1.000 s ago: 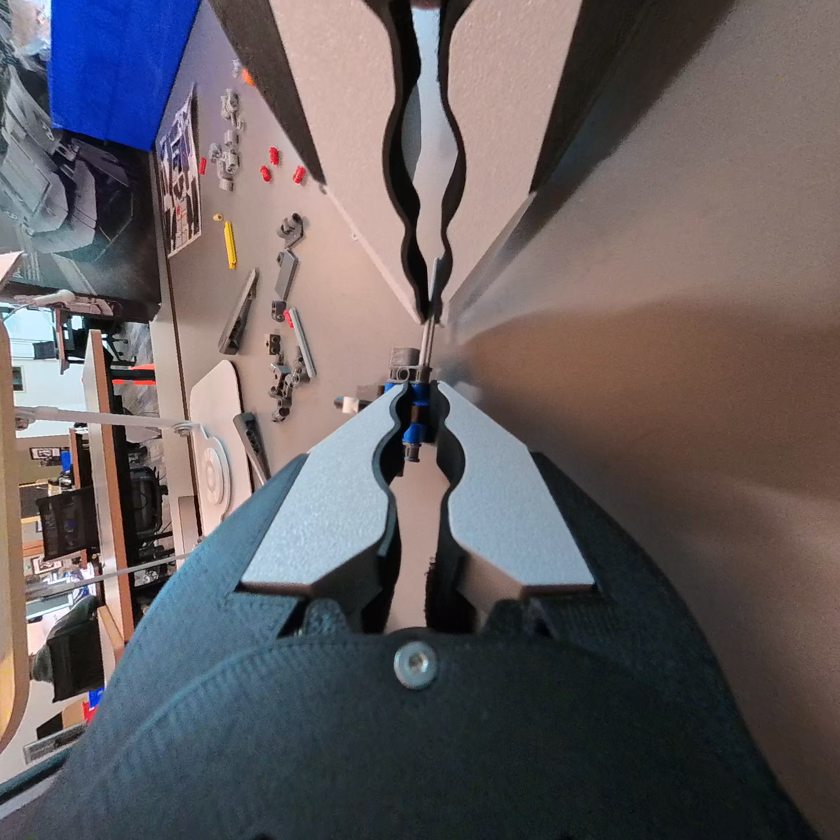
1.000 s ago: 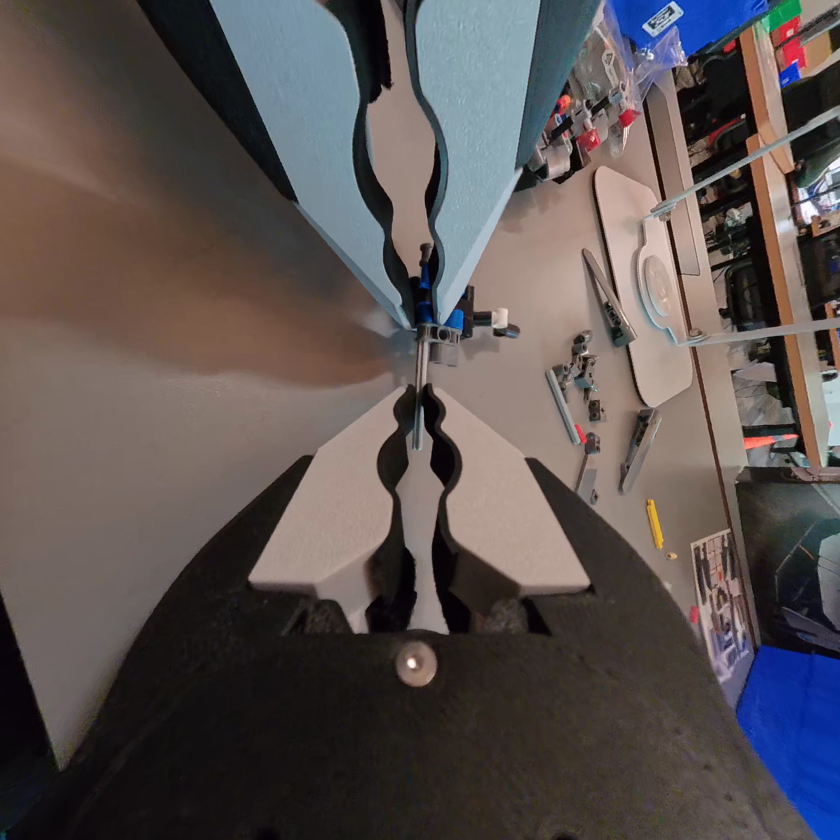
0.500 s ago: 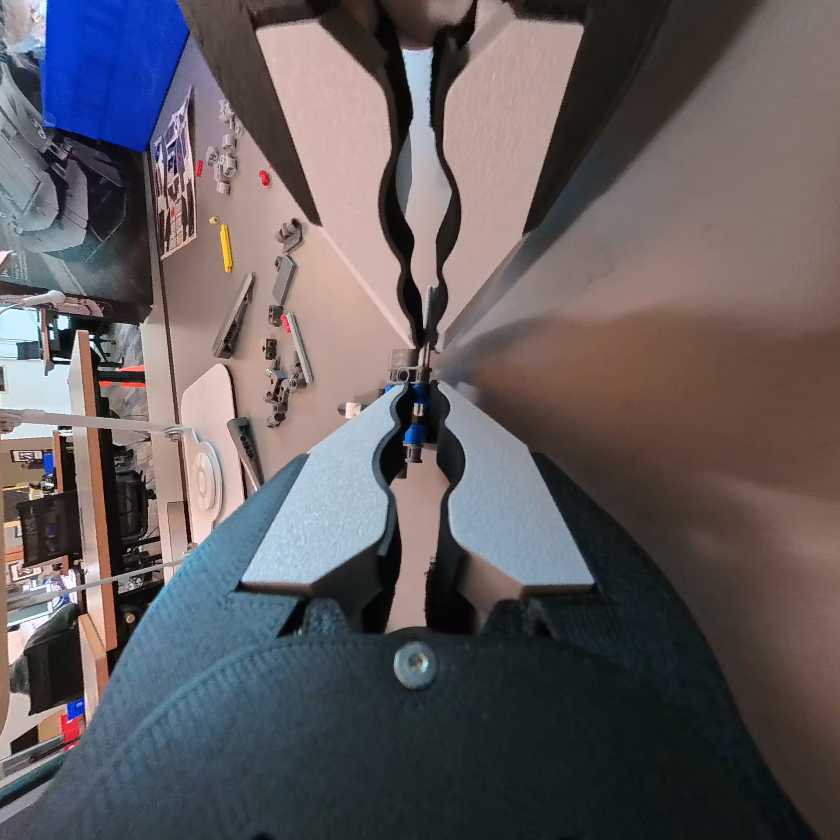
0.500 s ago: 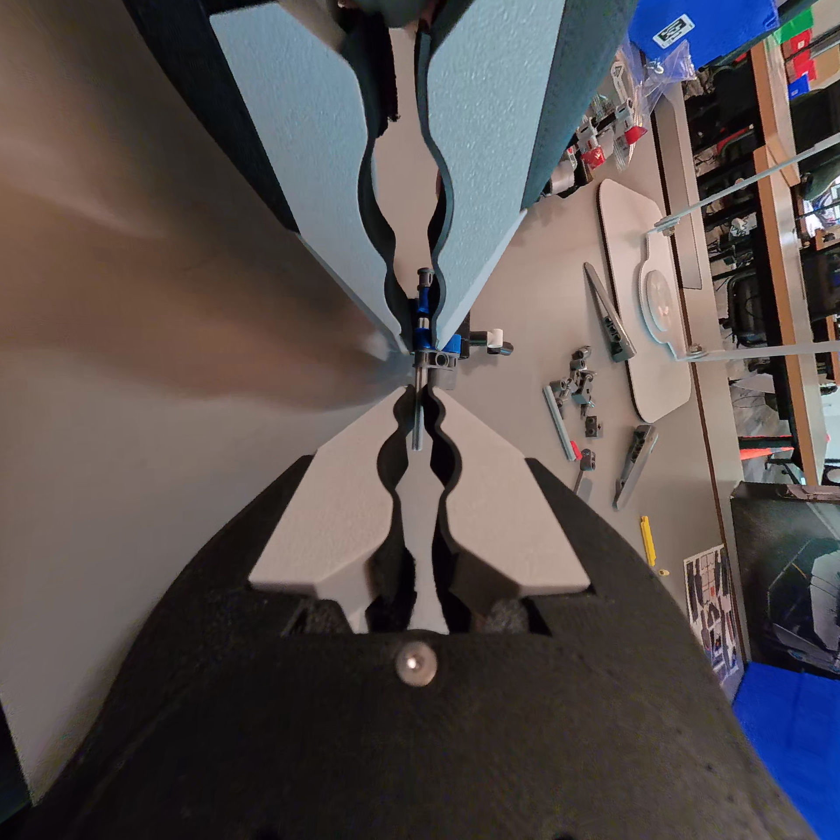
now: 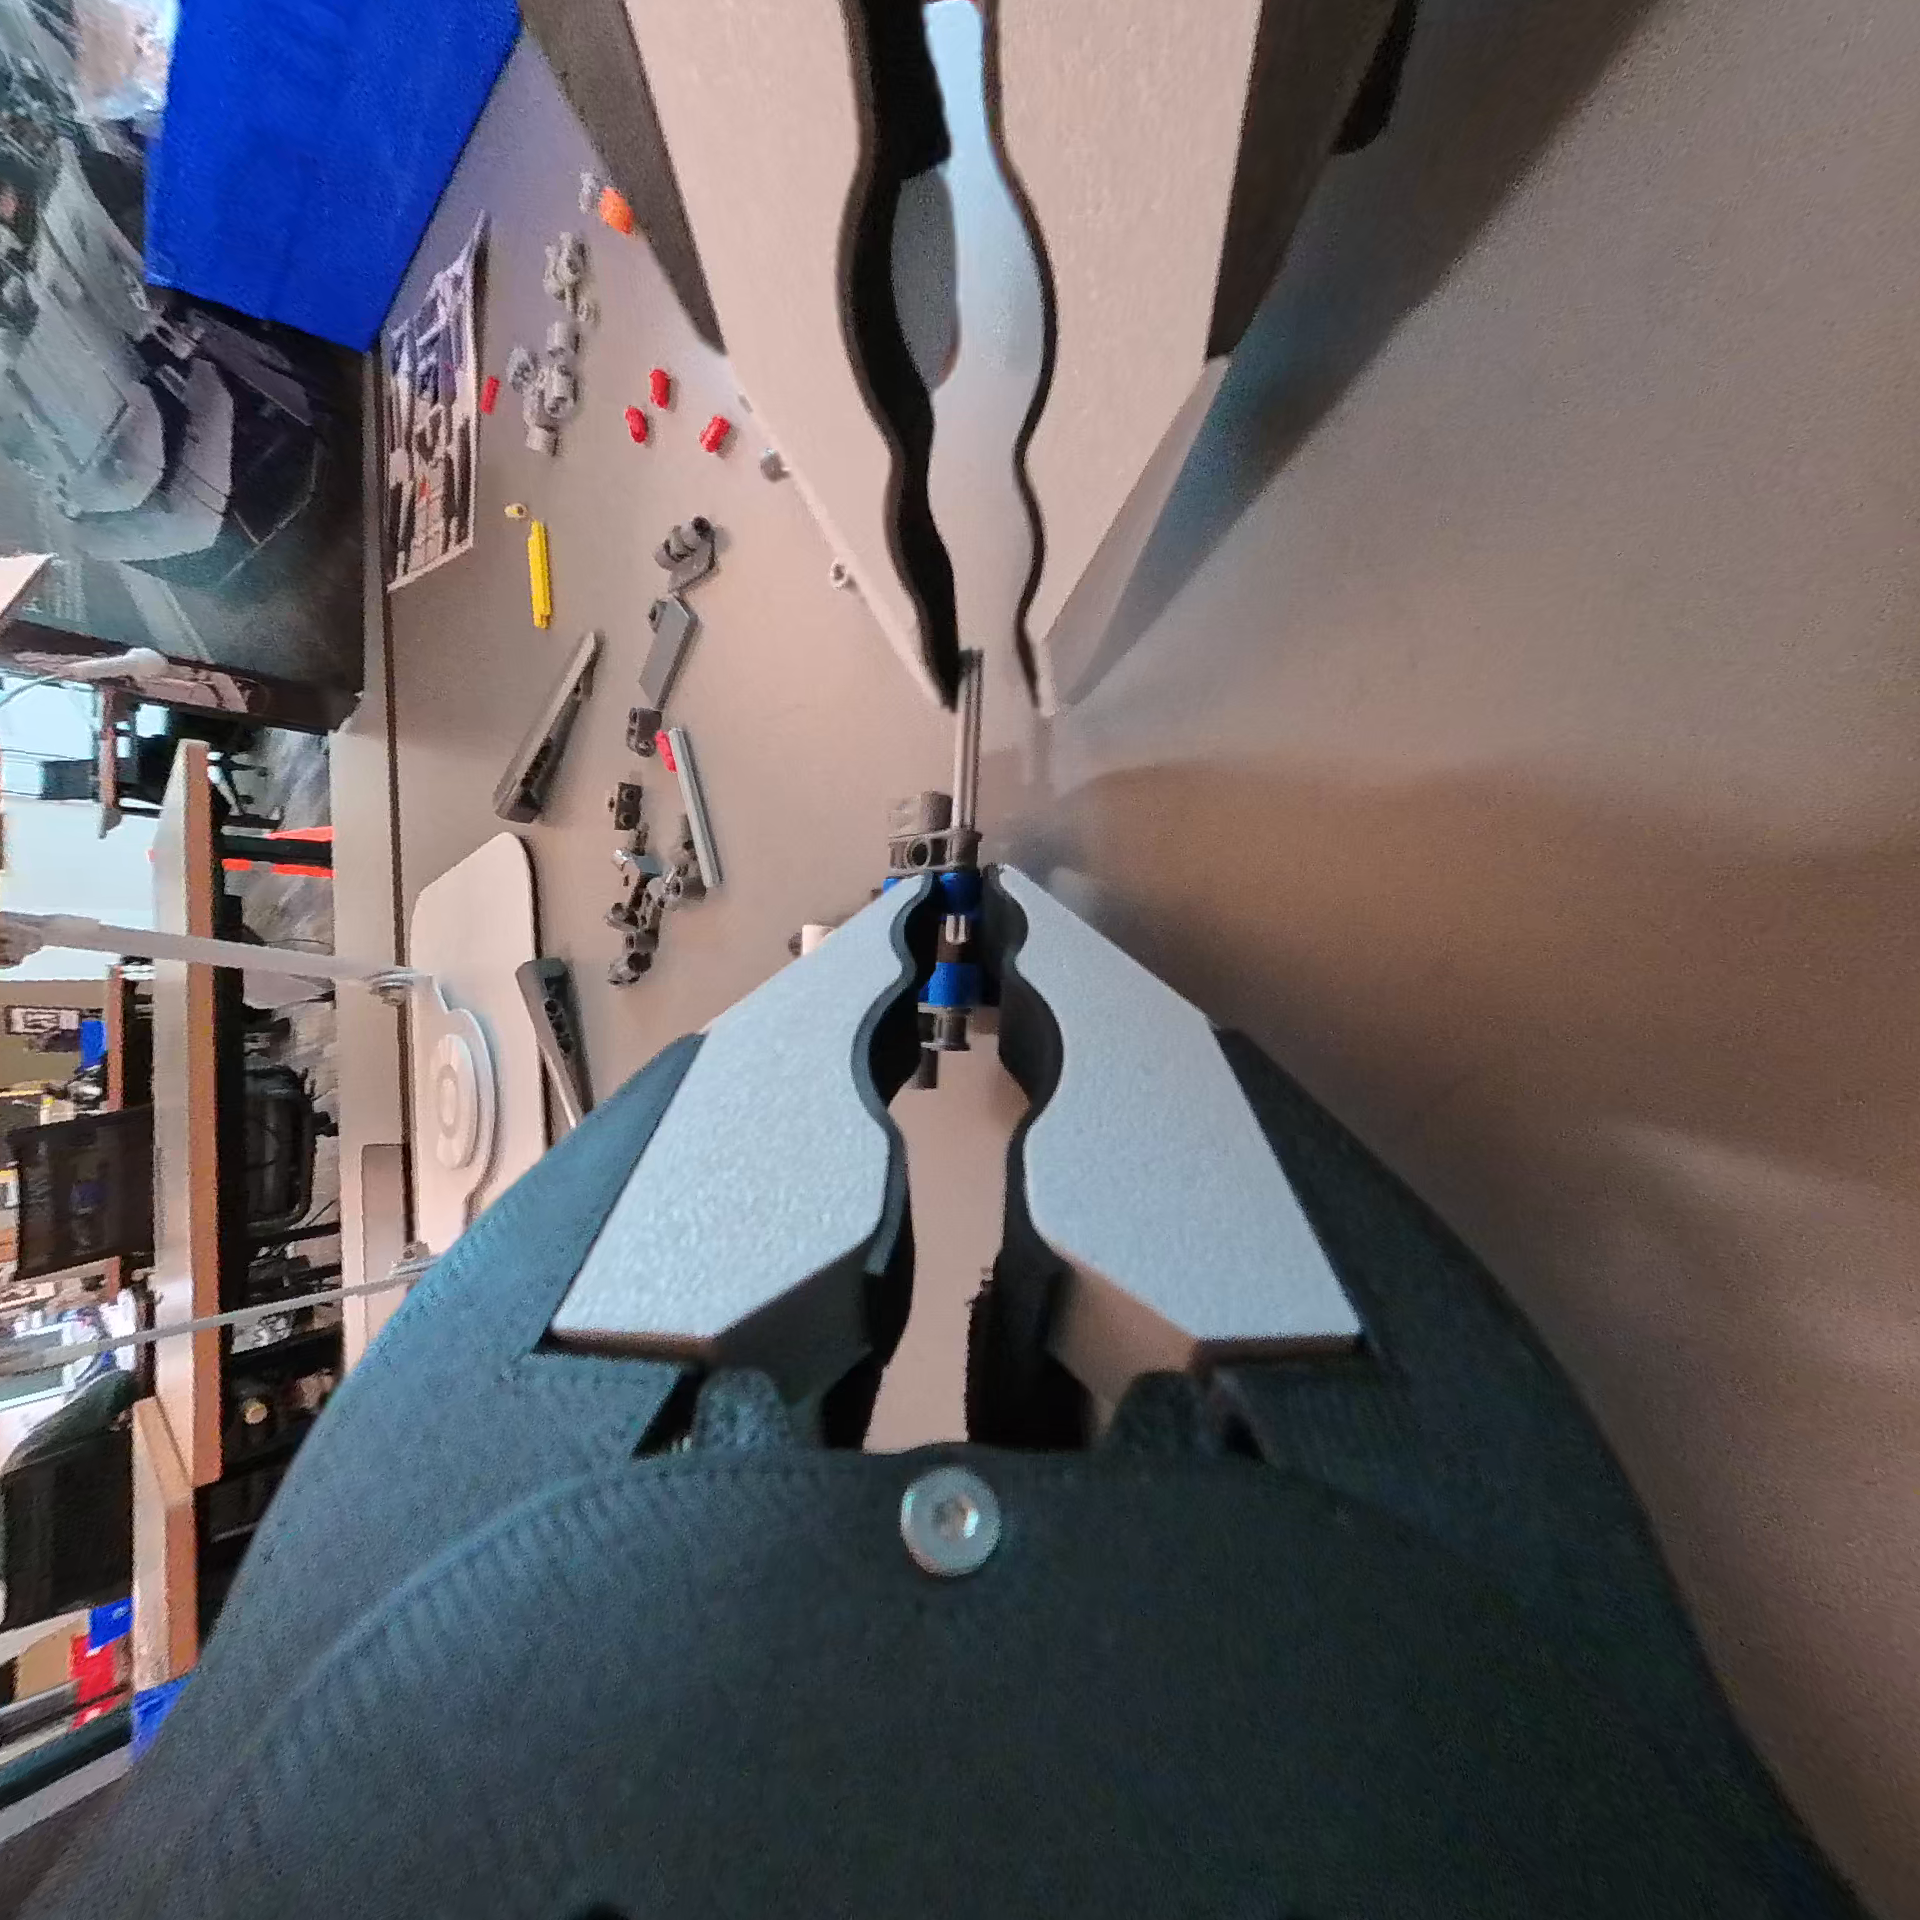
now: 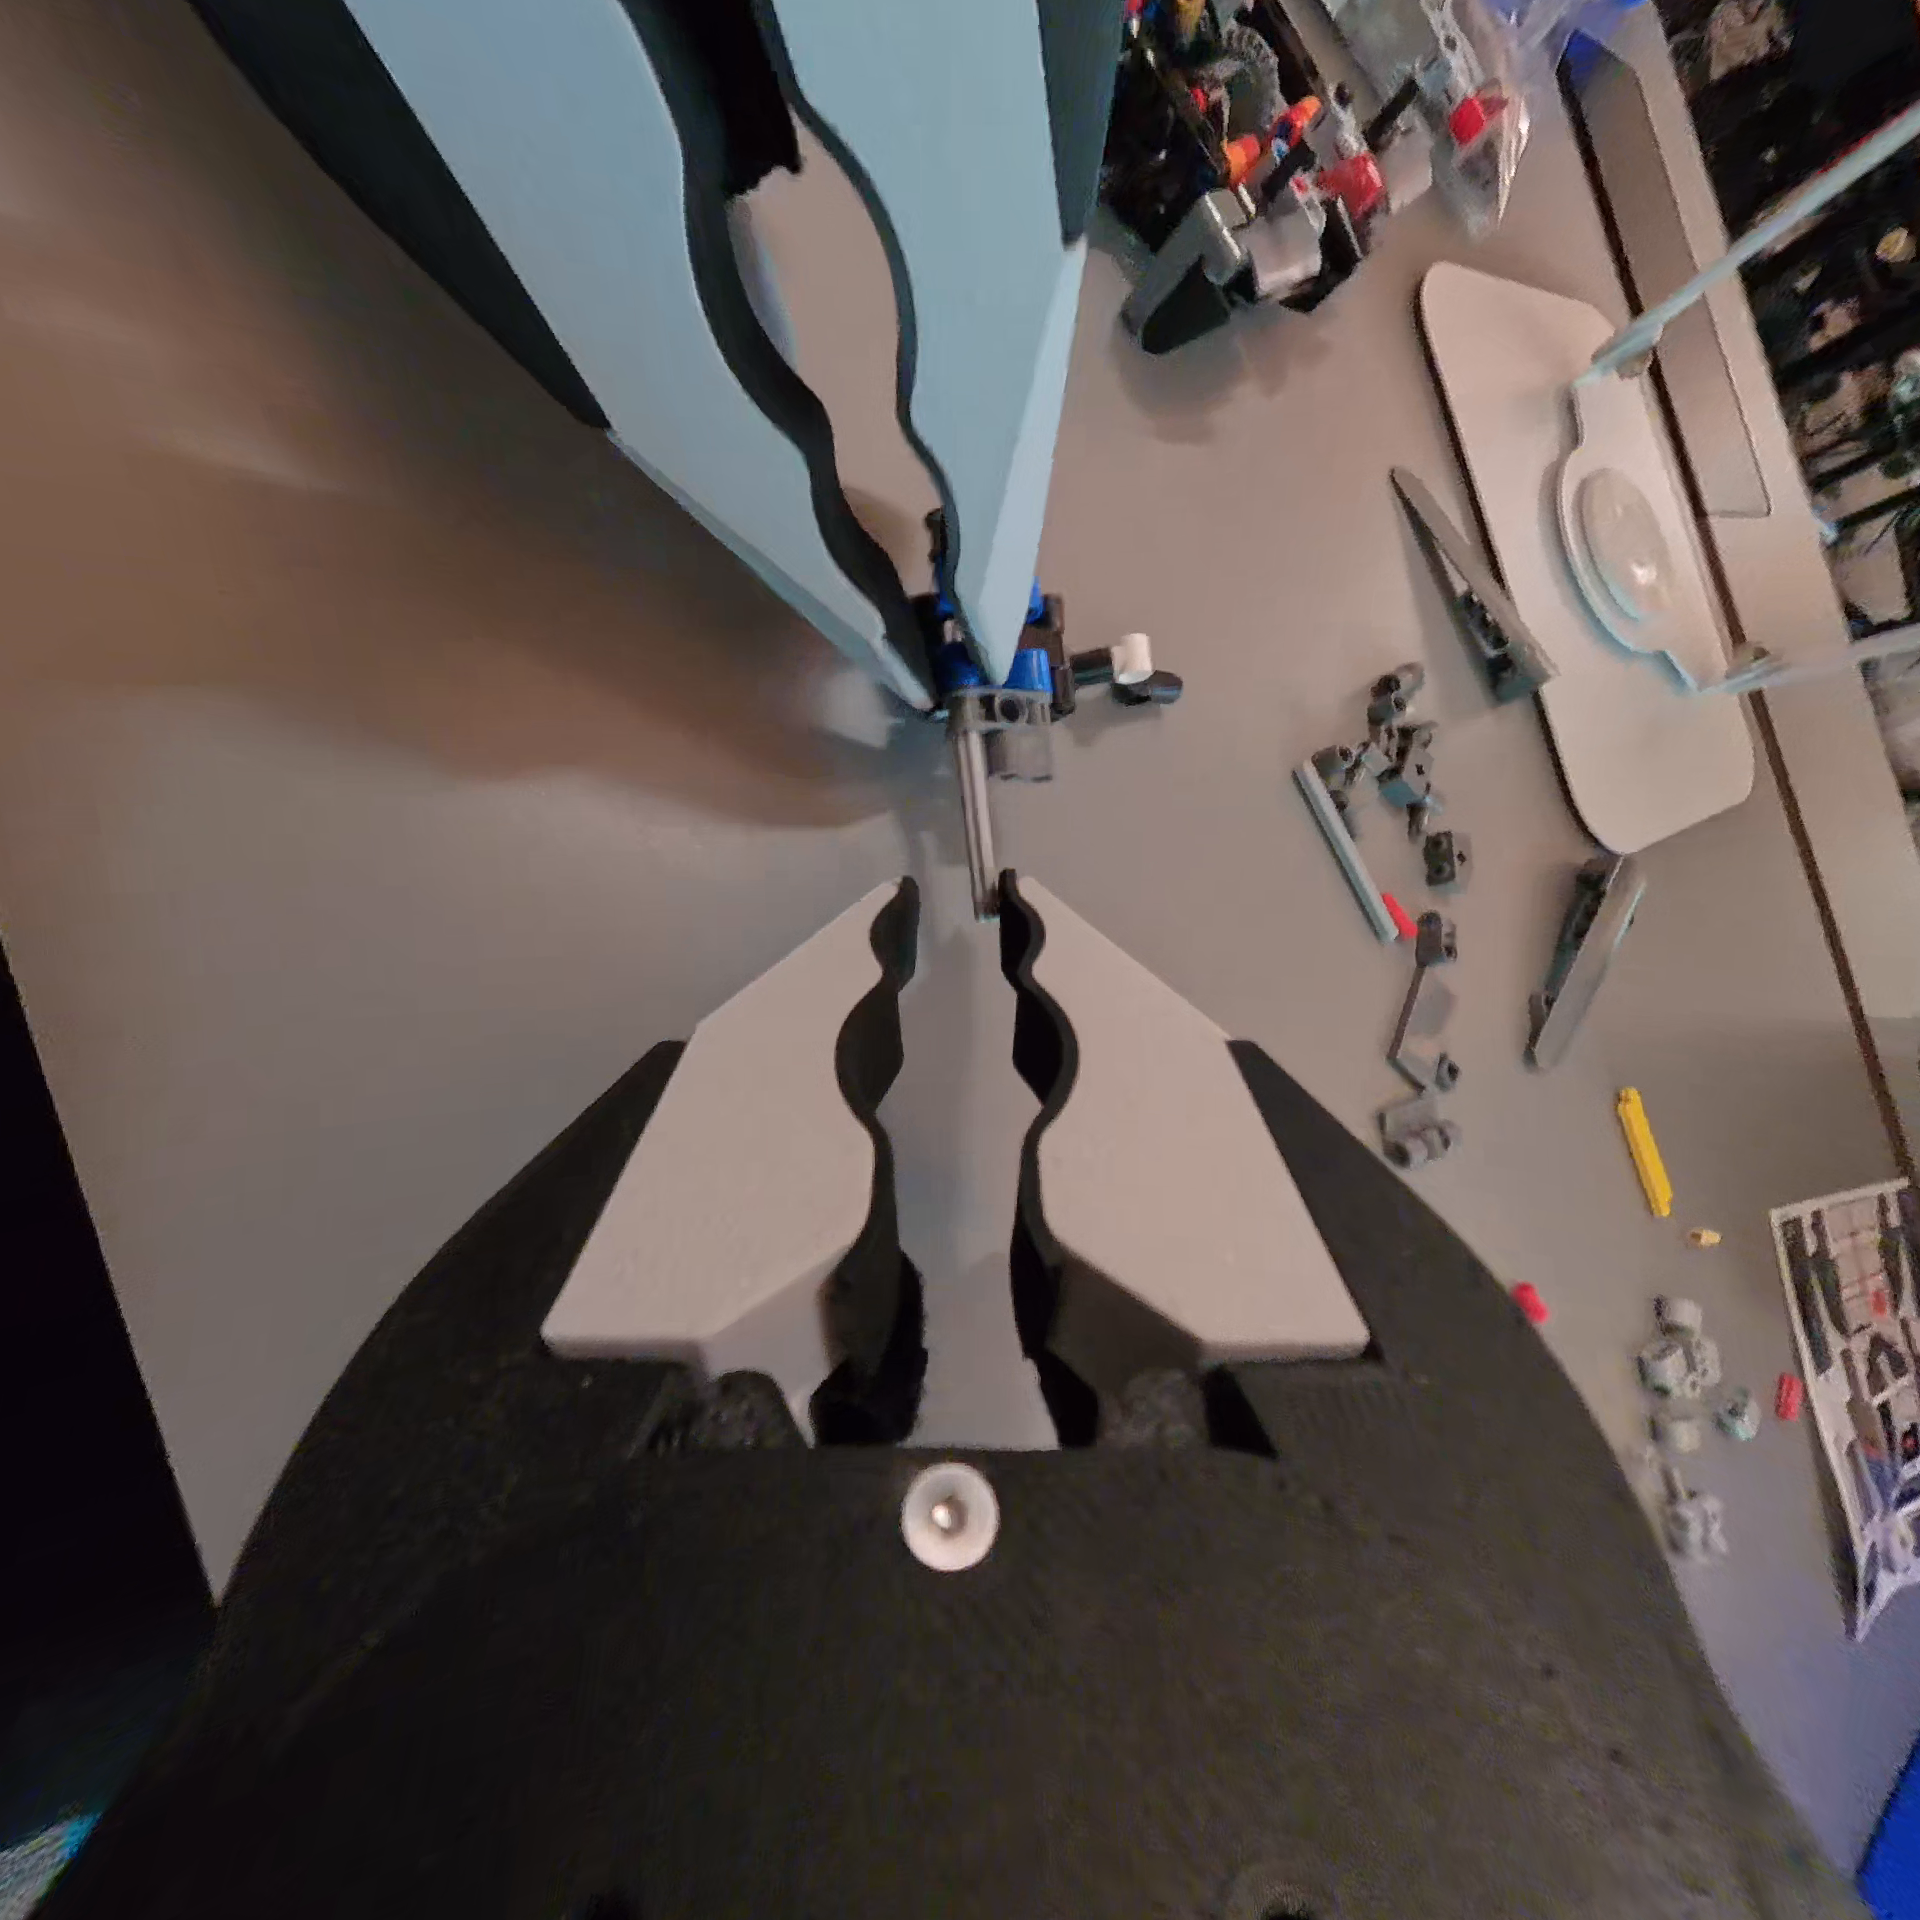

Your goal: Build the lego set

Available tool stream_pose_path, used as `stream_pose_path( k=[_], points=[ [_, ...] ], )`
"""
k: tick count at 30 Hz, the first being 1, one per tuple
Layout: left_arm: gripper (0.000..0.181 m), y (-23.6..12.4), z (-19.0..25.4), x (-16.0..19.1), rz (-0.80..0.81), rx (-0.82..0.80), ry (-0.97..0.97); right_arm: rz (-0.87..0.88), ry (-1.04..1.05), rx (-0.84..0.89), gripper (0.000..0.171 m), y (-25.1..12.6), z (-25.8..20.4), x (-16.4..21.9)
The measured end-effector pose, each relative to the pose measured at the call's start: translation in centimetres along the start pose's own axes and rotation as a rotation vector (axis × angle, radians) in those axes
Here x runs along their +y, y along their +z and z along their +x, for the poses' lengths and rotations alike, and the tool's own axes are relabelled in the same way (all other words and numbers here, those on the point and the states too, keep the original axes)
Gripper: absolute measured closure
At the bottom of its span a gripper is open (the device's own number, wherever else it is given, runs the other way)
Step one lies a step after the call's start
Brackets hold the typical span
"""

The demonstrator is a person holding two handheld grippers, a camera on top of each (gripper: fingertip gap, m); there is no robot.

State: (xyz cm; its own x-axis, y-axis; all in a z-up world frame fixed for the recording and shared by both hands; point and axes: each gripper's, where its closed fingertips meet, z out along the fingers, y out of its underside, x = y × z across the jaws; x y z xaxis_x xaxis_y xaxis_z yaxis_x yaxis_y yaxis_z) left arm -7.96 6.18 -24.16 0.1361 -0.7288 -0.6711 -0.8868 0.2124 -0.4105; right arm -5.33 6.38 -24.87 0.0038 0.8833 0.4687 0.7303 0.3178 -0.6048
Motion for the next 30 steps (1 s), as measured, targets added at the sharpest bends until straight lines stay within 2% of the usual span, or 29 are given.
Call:
stream_pose_path(
  k=[1,7,12,15,19,30],
  points=[
    [0.175,-0.1,-0.2,0.0,0.003,-0.017,-0.004,-0.008,0.014,-0.004,0.157,-0.1,-0.1,0.2],
    [0.163,-2.3,-1.6,-0.1,0.066,-0.005,-0.087,-0.008,0.084,0.048,0.158,-1.0,0.8,0.6],
    [0.17,-3.0,-1.7,3.0,-0.036,0.045,-0.129,-0.039,0.121,0.03,0.157,-0.9,0.4,0.8],
    [0.171,-2.5,-1.1,3.5,-0.063,0.054,-0.12,-0.044,0.164,0.006,0.153,-0.4,0.2,0.8],
    [0.175,-1.8,-0.9,3.7,-0.095,0.032,-0.085,-0.061,0.175,0.034,0.158,0.1,0.5,0.9],
    [0.181,-2.3,1.1,0.0,0.066,0.116,-0.061,-0.08,0.203,0.074,0.156,0.5,2.9,2.3]
  ],
)
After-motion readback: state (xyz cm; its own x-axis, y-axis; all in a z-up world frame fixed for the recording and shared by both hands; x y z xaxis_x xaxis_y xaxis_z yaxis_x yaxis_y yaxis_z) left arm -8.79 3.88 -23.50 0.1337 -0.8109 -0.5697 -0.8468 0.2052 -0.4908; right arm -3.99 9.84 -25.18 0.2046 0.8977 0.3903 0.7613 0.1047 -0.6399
